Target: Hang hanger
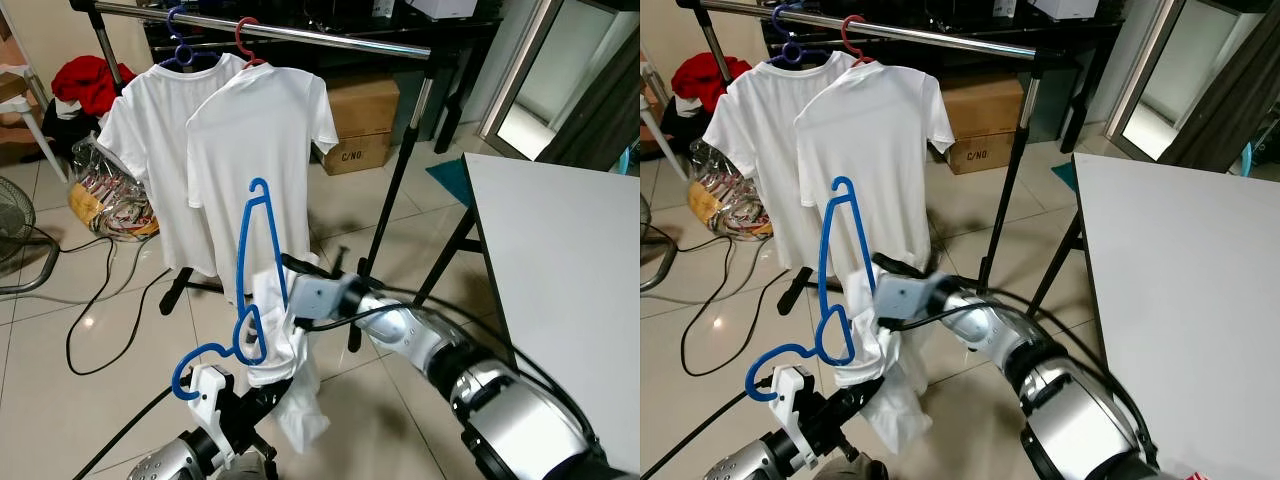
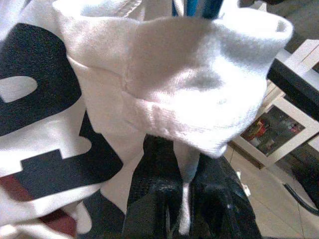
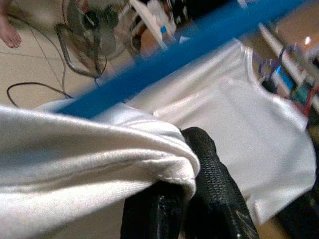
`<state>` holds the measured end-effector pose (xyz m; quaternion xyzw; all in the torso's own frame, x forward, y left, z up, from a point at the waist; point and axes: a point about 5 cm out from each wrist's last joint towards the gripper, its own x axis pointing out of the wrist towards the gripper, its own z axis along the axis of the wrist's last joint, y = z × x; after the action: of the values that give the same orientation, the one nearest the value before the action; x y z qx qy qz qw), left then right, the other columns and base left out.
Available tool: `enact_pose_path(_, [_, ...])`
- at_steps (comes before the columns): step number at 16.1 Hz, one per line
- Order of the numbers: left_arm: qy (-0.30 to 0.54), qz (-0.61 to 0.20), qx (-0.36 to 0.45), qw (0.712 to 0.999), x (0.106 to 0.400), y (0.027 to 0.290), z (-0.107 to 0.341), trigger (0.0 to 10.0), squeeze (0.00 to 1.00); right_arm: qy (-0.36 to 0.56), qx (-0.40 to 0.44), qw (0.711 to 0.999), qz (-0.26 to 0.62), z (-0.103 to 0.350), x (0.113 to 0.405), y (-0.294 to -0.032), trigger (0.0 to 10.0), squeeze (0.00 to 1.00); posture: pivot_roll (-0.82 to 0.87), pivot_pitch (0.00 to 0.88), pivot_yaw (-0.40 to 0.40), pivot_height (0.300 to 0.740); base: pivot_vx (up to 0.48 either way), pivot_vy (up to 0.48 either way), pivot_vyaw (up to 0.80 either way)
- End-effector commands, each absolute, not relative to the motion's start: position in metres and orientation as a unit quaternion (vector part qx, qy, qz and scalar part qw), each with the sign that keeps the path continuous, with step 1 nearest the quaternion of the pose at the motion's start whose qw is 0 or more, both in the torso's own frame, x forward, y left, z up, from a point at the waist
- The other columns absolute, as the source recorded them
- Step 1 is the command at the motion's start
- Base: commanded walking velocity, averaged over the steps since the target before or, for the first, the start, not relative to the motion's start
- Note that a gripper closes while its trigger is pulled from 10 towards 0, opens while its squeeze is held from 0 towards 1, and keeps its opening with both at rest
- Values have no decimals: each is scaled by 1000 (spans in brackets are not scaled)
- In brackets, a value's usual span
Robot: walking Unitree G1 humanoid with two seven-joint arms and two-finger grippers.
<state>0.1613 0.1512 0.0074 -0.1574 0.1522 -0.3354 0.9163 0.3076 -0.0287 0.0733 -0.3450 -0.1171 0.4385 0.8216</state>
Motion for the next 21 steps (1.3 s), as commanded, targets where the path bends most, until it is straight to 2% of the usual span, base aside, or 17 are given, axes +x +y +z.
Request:
enact_pose_path(1, [151, -337, -153, 916, 160, 149, 7, 10000, 0, -88, -306, 850, 419, 72, 311, -36, 10000, 0, 138, 0, -34, 740, 0, 0, 0])
enact_pose_path(5, [152, -339, -151, 916, 162, 147, 5, 10000, 0, -67, -244, 874, 414, 72, 312, -36, 10000, 0, 132, 0, -36, 740, 0, 0, 0])
enact_pose_path(9, [148, -339, -149, 917, 164, 147, 5, 10000, 0, -56, -254, 862, 436, 61, 302, -40, 10000, 0, 132, 0, -41, 740, 0, 0, 0])
enact_pose_path(14, [154, -349, -127, 916, 162, 147, 3, 10000, 0, -28, -232, 870, 435, 53, 299, -47, 10000, 0, 132, 0, -42, 740, 0, 0, 0])
enact_pose_path(16, [152, -367, -92, 913, 163, 145, 5, 10000, 0, -15, -217, 872, 439, 49, 296, -48, 10000, 0, 133, 0, -44, 740, 0, 0, 0])
enact_pose_path(17, [155, -383, -64, 908, 164, 144, 6, 10000, 0, -8, -210, 874, 439, 47, 294, -48, 10000, 114, 134, 0, -44, 740, 0, 0, 0])
enact_pose_path(18, [157, -395, -45, 904, 164, 143, 5, 10000, 0, -2, -203, 876, 438, 45, 294, -48, 10000, 510, 134, 0, -43, 740, 0, 0, 0])
enact_pose_path(19, [156, -395, -45, 904, 164, 143, 6, 10000, 0, 0, -199, 878, 436, 45, 294, -48, 10000, 643, 135, 0, -42, 740, 0, 0, 0])
enact_pose_path(20, [154, -395, -46, 905, 165, 143, 6, 10000, 0, 5, -191, 881, 432, 45, 295, -48, 10000, 898, 134, 0, -41, 740, 0, 0, 0])
enact_pose_path(21, [152, -394, -47, 905, 165, 143, 6, 10000, 0, 7, -187, 883, 430, 46, 296, -48, 10000, 914, 134, 0, -40, 740, 0, 0, 0])
